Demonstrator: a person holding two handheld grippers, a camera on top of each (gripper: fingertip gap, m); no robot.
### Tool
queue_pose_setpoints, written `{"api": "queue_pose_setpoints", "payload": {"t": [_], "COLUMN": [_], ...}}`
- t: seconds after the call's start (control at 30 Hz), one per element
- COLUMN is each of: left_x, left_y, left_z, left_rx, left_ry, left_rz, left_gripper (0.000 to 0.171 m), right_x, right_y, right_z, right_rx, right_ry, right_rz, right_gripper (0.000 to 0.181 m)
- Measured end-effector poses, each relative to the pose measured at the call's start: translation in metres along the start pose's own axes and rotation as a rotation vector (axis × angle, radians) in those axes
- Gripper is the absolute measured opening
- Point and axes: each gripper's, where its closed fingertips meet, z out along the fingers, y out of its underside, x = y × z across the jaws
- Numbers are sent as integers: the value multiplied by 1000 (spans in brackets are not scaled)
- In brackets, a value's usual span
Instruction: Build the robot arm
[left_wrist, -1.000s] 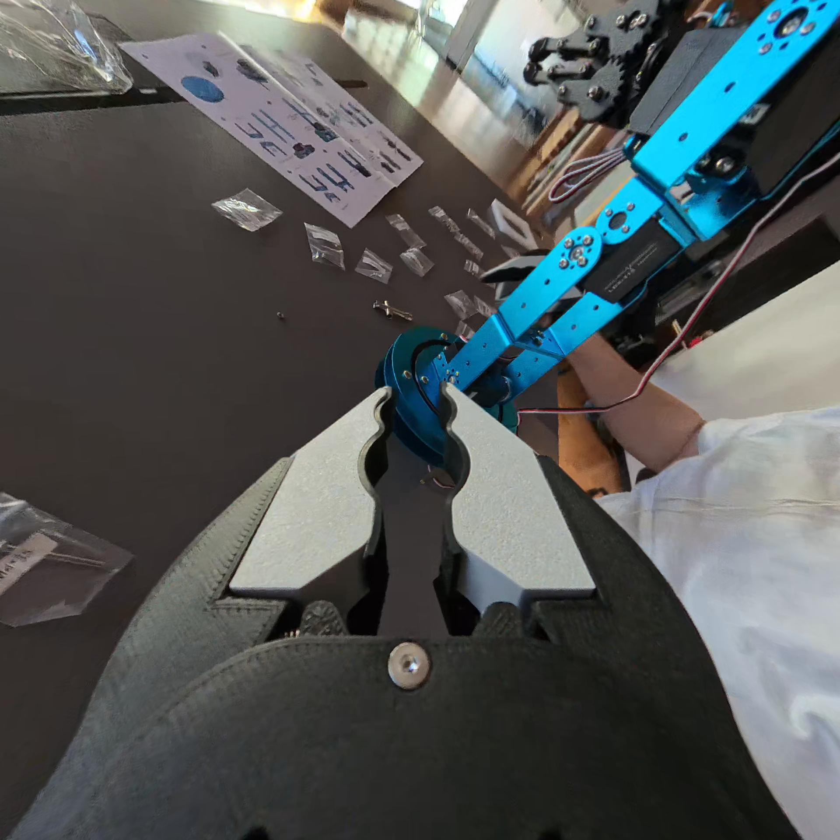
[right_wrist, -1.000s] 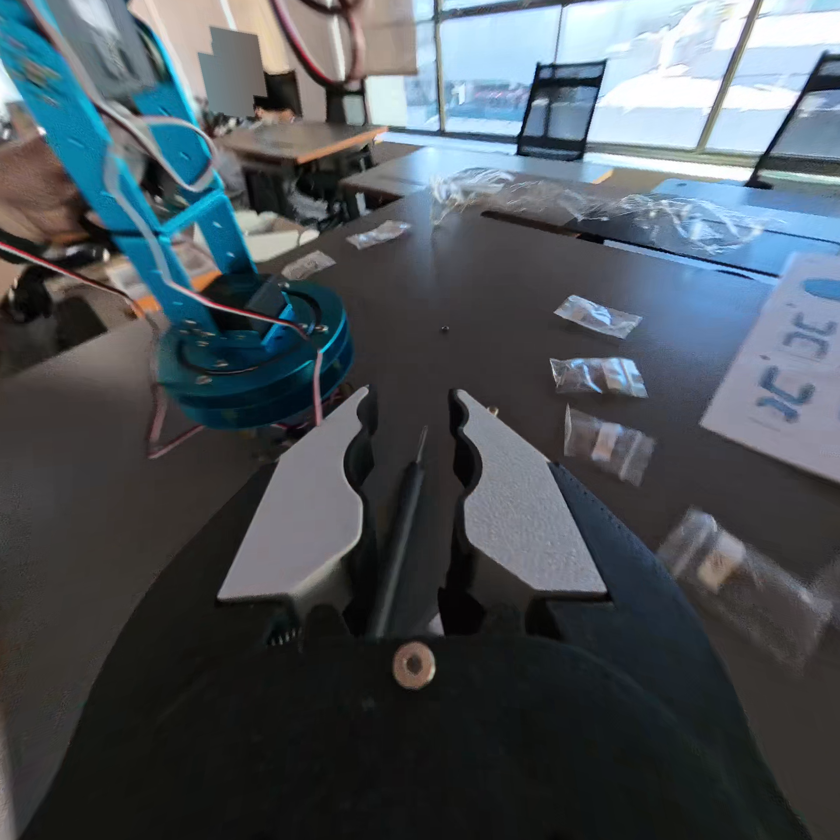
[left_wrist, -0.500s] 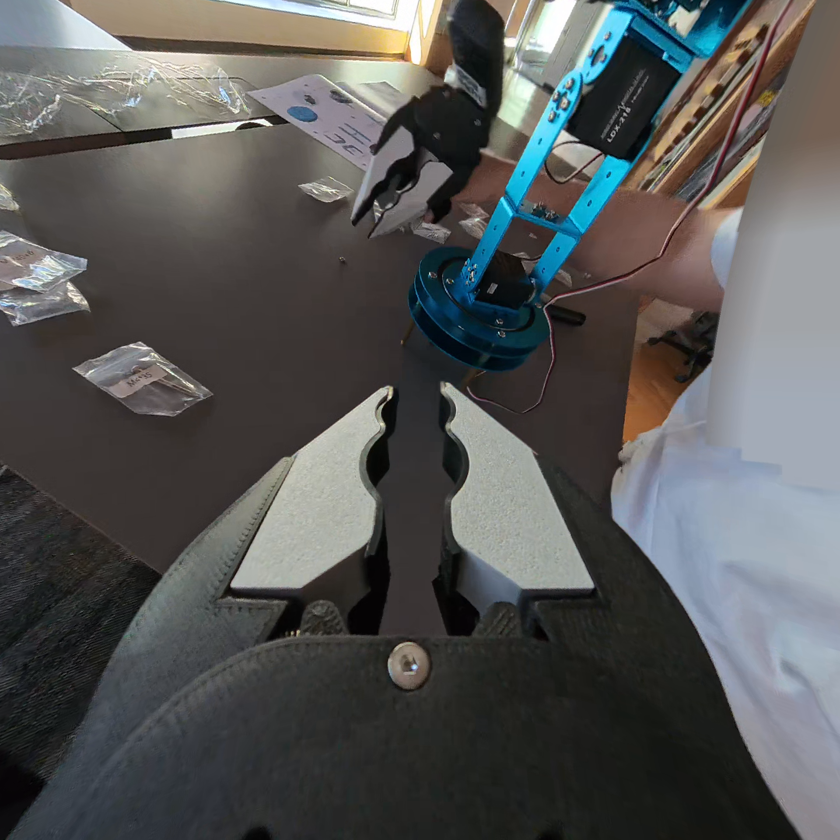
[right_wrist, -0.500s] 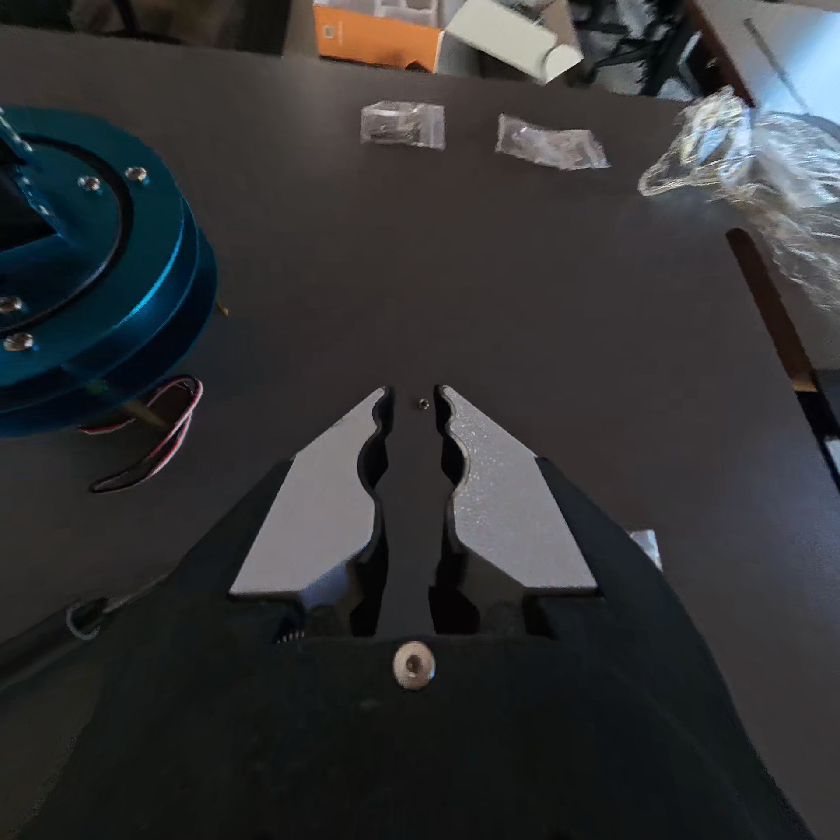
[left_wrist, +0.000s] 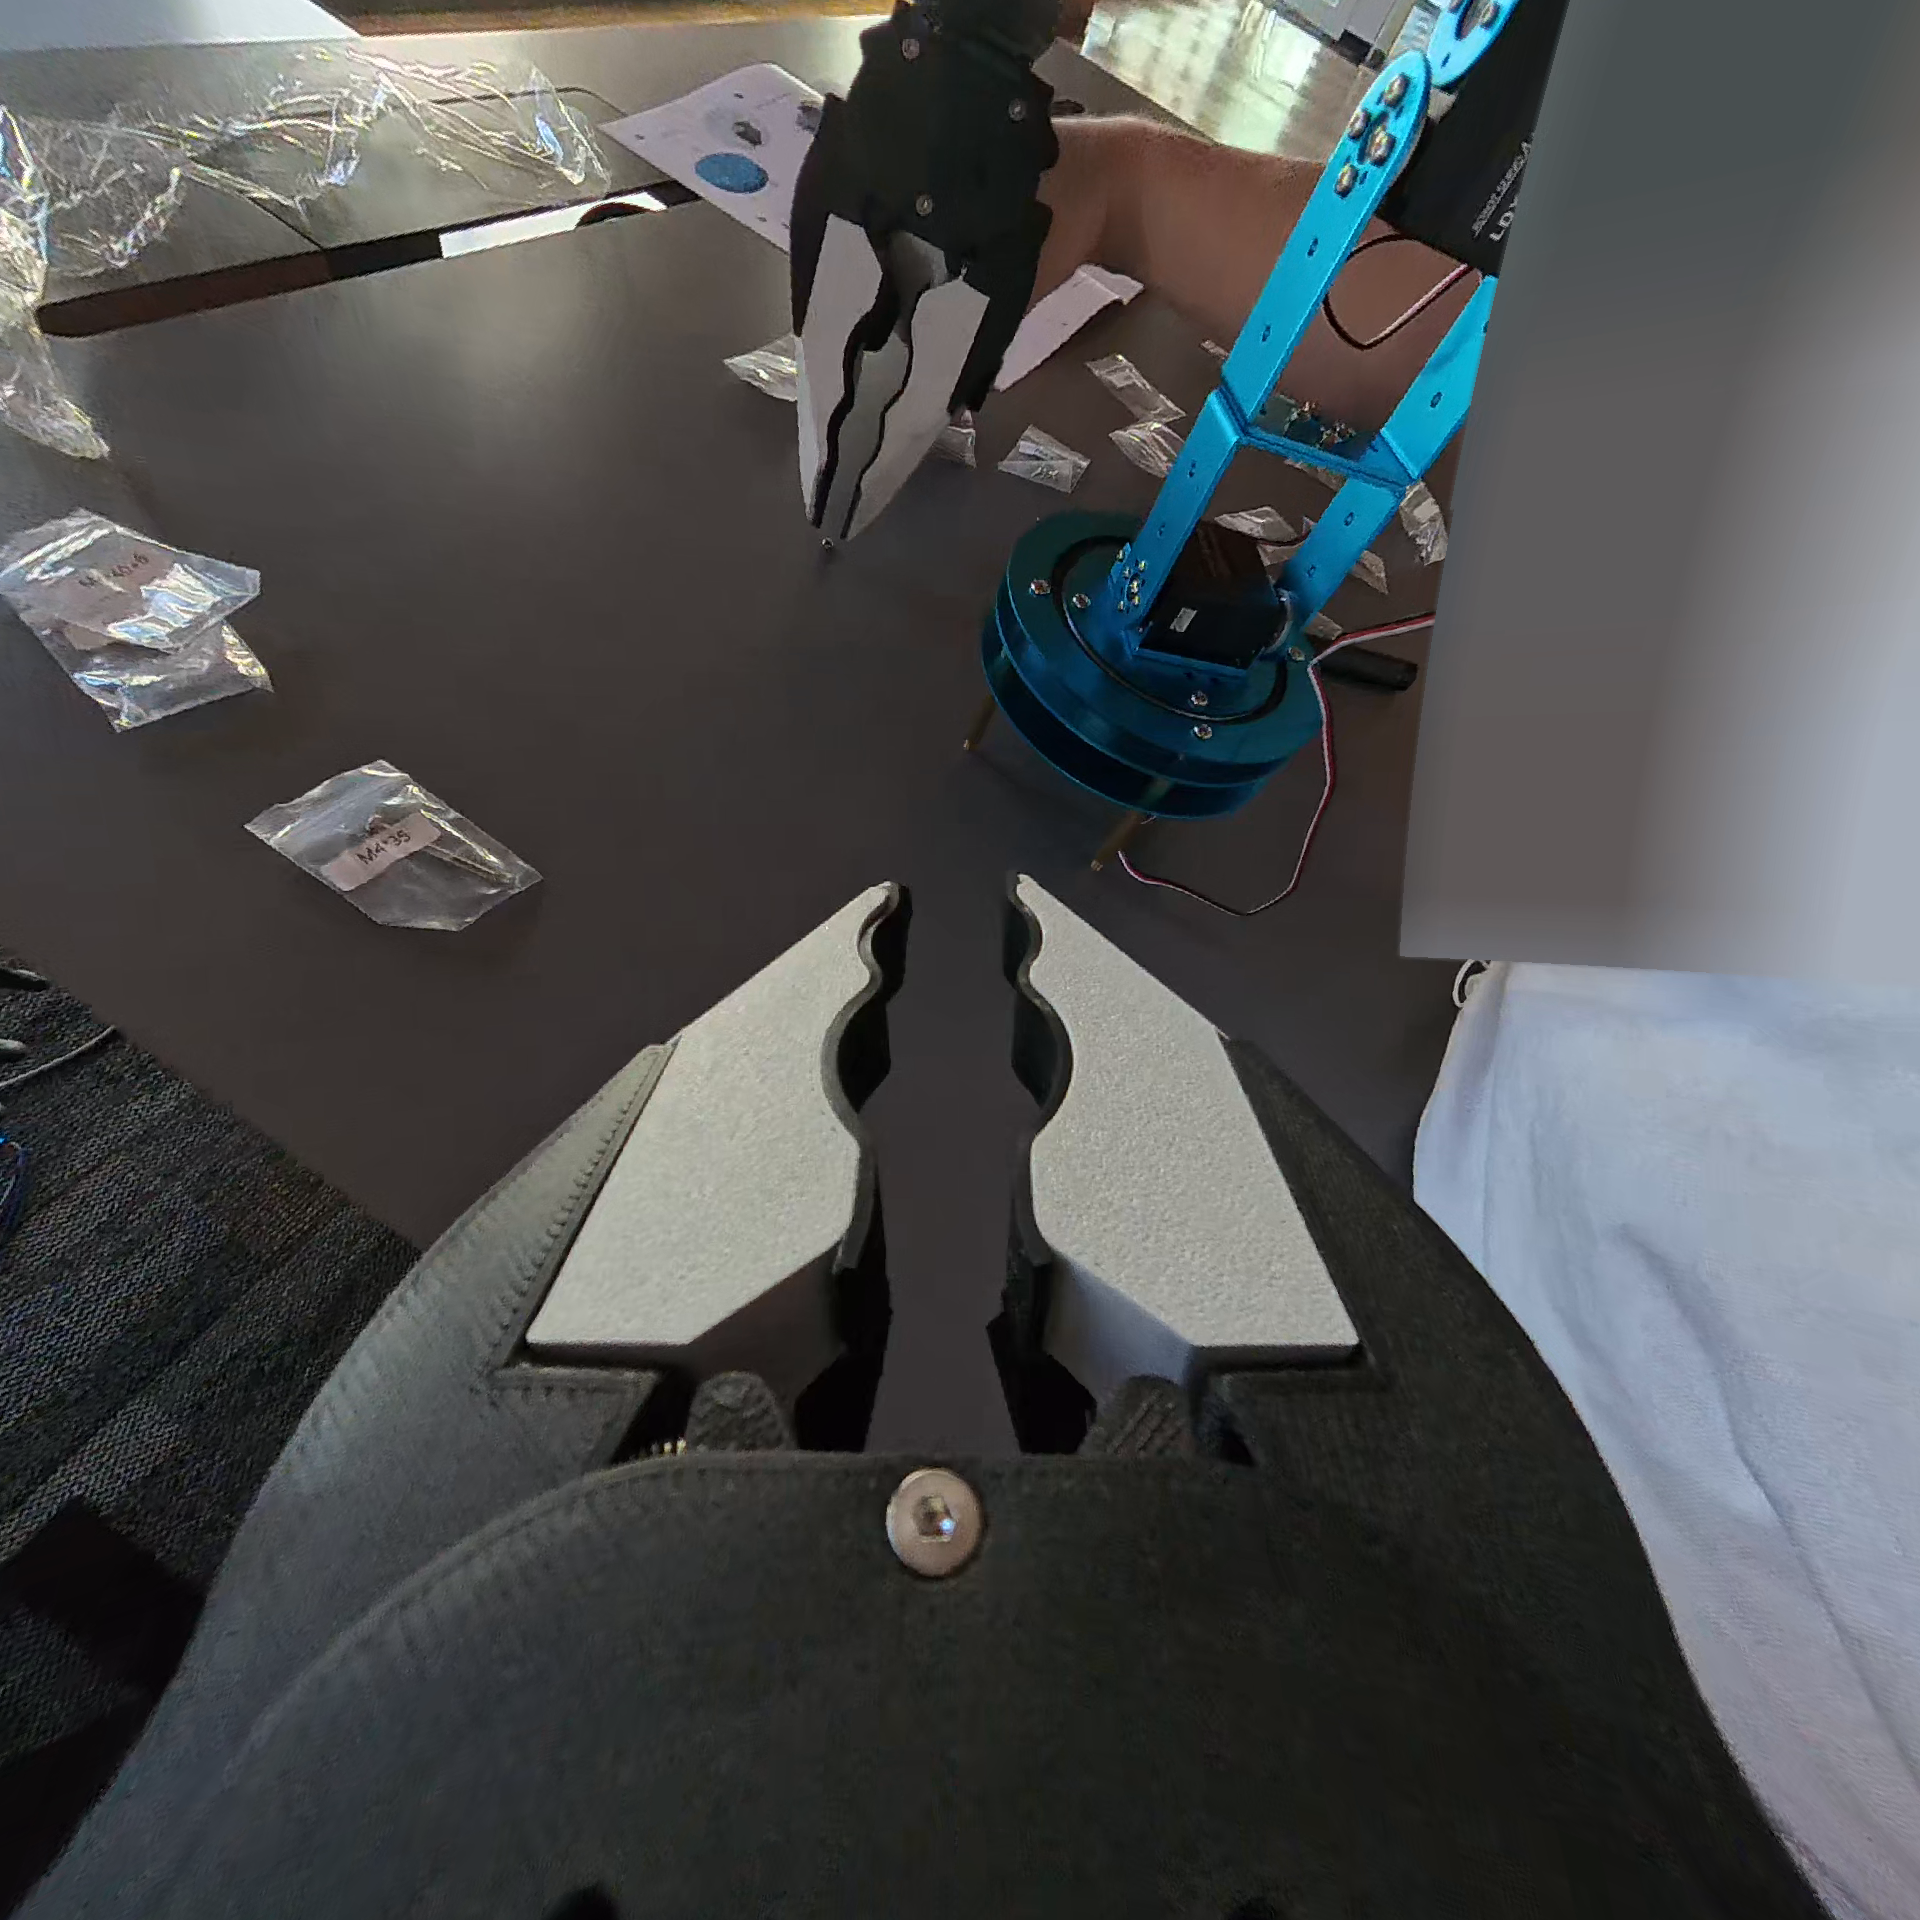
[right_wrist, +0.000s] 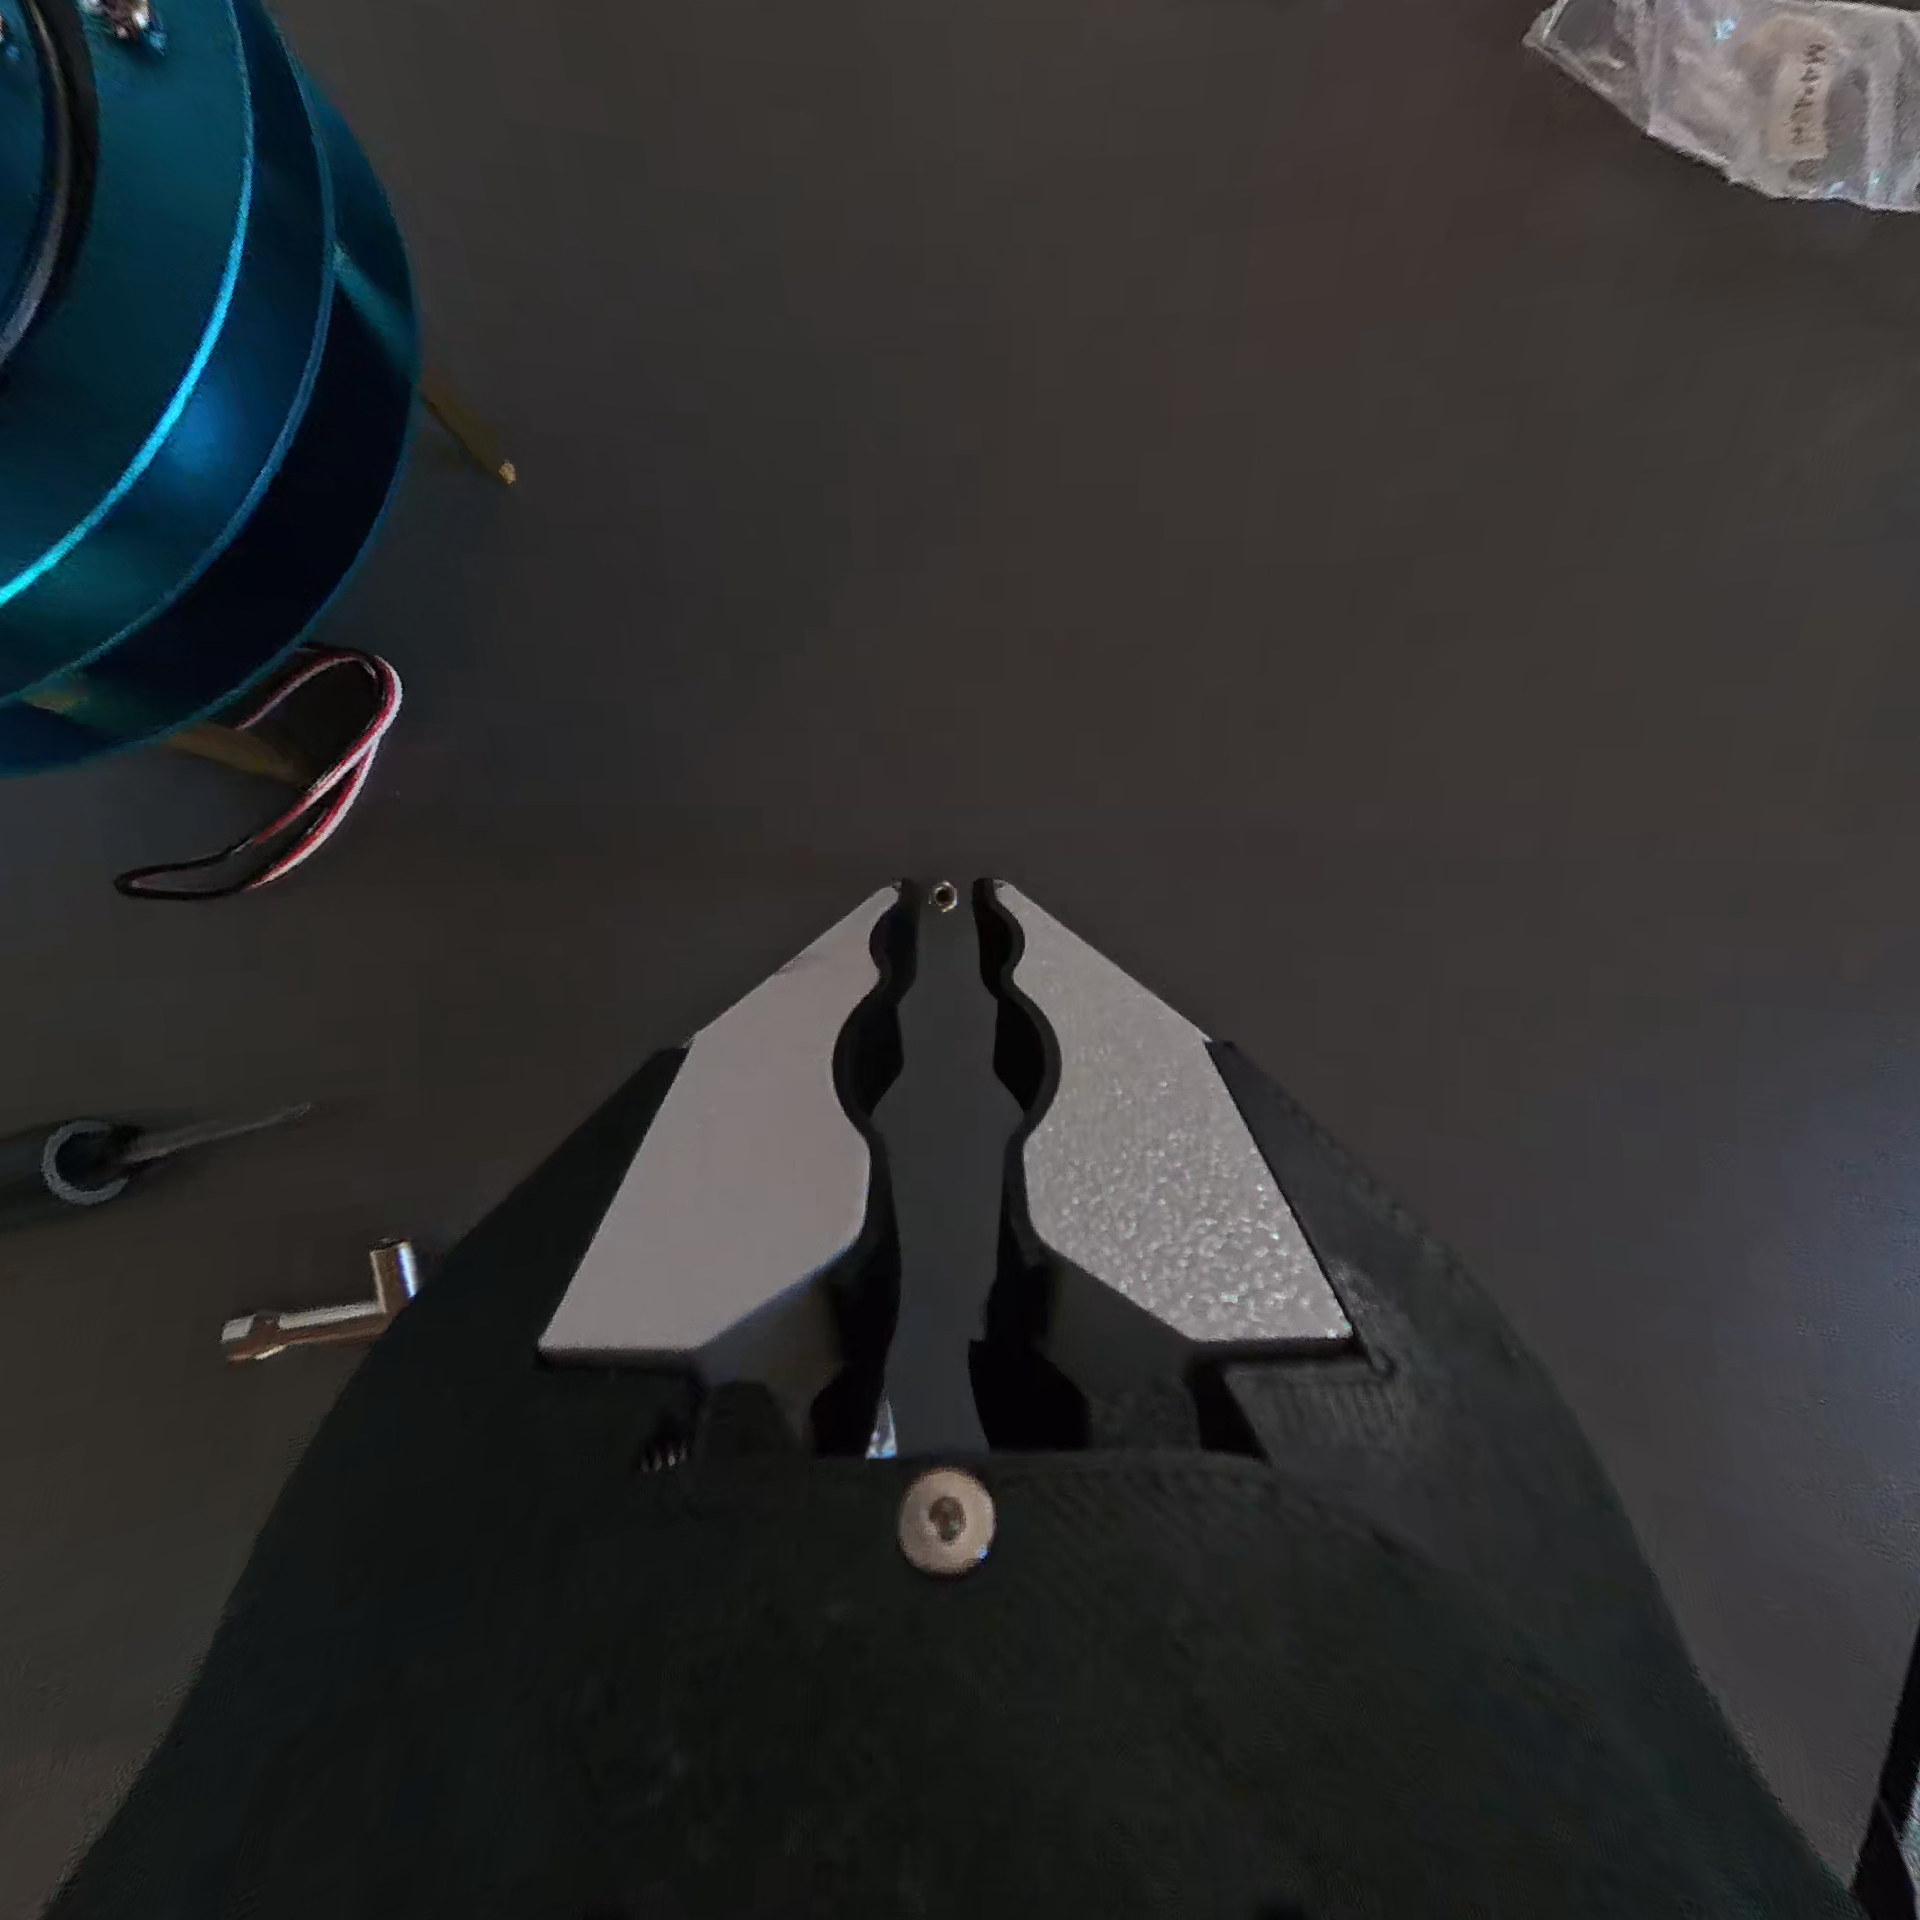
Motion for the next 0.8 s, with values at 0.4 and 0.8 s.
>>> {"api": "queue_pose_setpoints", "payload": {"t": [0.4,0.8], "left_x": [2,16], "left_y": [2,-2], "left_z": [-1,-11], "left_rx": [5,20], "left_ry": [-23,-40], "left_rz": [-33,-31], "left_gripper": [17,17], "right_x": [0,5], "right_y": [2,10], "right_z": [5,-35], "right_rx": [-31,58], "right_ry": [-27,181], "right_rz": [-32,45], "right_gripper": [5,0]}}
